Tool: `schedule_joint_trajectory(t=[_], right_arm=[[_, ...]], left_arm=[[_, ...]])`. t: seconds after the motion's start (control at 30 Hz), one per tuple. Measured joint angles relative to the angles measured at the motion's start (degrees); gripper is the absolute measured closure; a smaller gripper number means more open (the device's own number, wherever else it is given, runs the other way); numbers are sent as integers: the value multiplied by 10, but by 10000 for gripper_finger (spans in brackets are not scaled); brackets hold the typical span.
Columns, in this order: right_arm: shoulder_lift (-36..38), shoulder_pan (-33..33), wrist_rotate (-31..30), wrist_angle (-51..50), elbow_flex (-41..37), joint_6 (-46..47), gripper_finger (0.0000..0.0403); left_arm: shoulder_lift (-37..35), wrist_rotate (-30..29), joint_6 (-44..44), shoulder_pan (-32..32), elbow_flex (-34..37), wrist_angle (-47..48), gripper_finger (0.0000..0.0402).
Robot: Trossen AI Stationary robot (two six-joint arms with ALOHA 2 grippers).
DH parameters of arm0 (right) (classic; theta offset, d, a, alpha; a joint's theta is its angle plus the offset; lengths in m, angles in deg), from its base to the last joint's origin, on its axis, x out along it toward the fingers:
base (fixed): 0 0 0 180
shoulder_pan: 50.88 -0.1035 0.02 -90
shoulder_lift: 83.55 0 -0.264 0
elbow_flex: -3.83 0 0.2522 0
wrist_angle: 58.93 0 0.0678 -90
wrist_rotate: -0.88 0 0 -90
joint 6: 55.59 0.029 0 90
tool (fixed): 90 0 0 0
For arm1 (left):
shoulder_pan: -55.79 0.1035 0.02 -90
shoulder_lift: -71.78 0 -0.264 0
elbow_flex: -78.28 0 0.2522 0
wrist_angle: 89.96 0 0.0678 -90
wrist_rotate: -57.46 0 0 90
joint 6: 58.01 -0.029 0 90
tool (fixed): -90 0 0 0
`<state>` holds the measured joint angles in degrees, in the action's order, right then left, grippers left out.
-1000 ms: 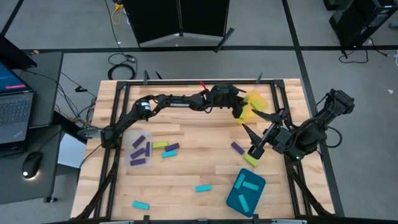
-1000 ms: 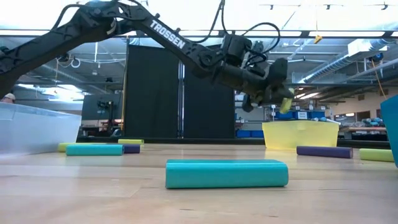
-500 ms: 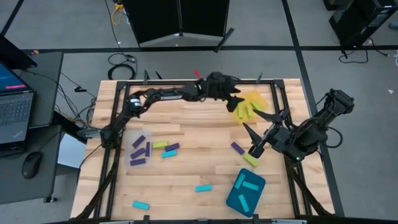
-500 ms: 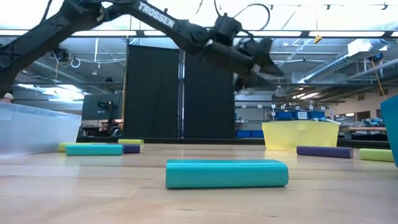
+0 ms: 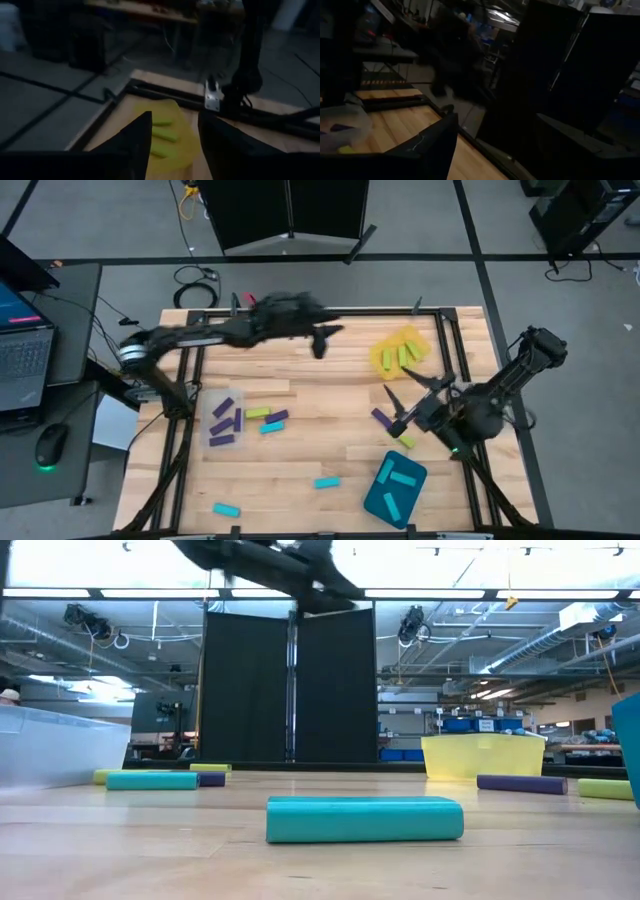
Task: Sort blocks
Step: Put the light blue block into the blue bin
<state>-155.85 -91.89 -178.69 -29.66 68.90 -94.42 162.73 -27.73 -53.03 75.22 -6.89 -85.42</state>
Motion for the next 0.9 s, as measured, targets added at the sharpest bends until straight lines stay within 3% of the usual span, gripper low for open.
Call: schedule_joint_trajectory(t=[0.13,0.37,0.43,0.5,0.63,0.73,0.9], right_arm=[[-50,22,47,-3,0,48,139],[-164,88,348,-4,0,250,154],[-191,105,396,-15,2,302,157],[-205,119,429,-74,10,358,158],[-205,156,533,-318,55,535,158],[-205,175,612,-462,82,593,158],[-210,171,723,-486,89,582,158]], left_arm=[[-118,-36,23,-4,103,5,237],[-266,-37,62,-5,200,17,237],[-291,-38,70,-8,213,21,237],[-313,-37,73,-8,215,37,237],[-332,-38,73,-8,216,79,237],[-333,-37,73,-8,217,88,237],[-334,-37,72,-8,216,94,237]])
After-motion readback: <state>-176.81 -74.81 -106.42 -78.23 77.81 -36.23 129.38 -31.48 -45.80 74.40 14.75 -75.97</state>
